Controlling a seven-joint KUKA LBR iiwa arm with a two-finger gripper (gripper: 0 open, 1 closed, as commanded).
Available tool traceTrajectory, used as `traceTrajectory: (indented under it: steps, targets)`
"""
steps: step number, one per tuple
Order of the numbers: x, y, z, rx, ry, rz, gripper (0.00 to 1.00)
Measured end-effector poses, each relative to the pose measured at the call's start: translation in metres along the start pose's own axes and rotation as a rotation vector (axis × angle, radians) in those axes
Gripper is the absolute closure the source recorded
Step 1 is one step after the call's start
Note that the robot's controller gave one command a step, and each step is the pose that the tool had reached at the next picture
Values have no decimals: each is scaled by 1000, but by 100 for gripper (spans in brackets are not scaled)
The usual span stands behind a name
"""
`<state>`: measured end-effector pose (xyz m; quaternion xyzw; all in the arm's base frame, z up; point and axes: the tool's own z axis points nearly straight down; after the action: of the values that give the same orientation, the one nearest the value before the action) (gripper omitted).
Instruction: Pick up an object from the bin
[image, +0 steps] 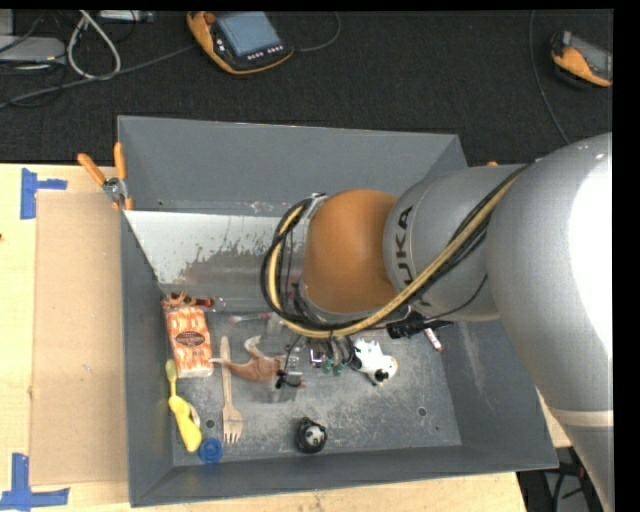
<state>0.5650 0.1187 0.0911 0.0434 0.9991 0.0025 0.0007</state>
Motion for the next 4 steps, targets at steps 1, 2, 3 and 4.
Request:
traceTrajectory:
  steps: [1,2,3,4]
  targets:
    - [-21,-3,22,-2,-9,74,0]
    - [-10,-16,20,-2,-4,-49,0]
    - [-3,-11,21,-3,-6,-54,100]
    - [-3,-11,22,-2,-6,-54,100]
